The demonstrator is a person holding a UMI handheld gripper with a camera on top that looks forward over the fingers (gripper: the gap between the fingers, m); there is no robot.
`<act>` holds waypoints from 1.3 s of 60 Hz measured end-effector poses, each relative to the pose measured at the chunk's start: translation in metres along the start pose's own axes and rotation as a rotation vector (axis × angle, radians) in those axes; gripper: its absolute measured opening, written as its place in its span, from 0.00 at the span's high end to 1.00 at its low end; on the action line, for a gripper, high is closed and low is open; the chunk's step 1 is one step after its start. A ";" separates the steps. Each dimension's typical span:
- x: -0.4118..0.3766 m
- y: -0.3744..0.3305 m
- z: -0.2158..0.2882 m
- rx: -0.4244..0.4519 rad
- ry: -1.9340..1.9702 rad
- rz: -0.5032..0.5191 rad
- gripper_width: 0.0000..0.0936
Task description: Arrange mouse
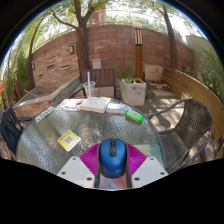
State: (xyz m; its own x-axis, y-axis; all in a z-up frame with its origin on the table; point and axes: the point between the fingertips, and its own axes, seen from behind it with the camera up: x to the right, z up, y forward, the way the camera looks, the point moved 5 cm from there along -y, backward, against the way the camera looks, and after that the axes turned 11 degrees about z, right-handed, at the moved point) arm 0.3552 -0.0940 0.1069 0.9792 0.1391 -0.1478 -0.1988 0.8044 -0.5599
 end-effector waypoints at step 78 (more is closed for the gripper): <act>-0.092 -0.318 -0.034 0.037 -0.083 -0.133 0.09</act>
State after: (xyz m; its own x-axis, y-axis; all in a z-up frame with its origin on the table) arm 0.3272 -0.3819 0.2707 0.9971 0.0763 -0.0057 -0.0673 0.8395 -0.5392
